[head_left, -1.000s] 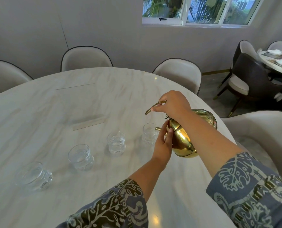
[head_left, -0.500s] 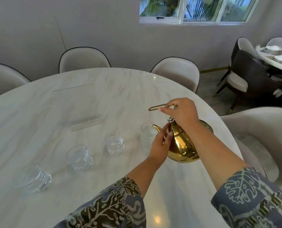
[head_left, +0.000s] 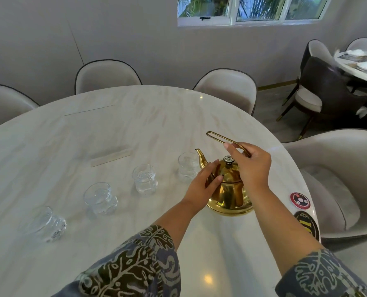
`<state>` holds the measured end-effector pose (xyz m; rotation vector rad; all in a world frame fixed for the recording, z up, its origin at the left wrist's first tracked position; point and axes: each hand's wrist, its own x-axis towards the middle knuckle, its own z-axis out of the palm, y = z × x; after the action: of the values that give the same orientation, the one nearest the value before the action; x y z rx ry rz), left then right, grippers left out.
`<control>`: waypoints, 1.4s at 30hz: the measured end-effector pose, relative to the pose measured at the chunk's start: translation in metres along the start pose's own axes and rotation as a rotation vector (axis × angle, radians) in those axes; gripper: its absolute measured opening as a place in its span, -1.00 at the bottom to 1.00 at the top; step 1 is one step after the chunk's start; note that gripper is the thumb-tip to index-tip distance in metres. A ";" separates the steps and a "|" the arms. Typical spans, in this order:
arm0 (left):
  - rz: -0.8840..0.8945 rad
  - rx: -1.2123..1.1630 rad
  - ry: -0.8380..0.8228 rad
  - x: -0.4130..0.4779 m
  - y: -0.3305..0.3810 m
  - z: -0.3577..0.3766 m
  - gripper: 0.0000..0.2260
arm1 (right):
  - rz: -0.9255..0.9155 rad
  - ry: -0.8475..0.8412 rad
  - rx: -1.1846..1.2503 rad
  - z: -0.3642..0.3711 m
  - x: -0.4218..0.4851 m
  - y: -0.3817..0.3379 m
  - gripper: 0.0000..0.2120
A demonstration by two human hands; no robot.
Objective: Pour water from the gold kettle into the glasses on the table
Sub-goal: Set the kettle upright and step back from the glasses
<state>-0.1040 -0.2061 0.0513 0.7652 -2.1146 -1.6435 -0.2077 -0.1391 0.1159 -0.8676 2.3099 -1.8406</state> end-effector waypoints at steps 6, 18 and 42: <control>0.047 0.073 0.006 -0.031 0.001 0.004 -0.60 | 0.006 0.026 0.127 -0.019 -0.035 -0.002 -0.89; 0.087 0.241 -0.074 -0.131 0.006 0.005 -0.56 | 0.066 0.036 0.249 -0.058 -0.129 -0.025 -0.88; 0.021 0.225 -0.073 -0.211 -0.021 0.079 -0.55 | 0.212 0.012 0.328 -0.128 -0.225 0.014 -0.93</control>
<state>0.0211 -0.0201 0.0205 0.7555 -2.3795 -1.4598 -0.0734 0.0788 0.0743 -0.5460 1.9354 -2.0478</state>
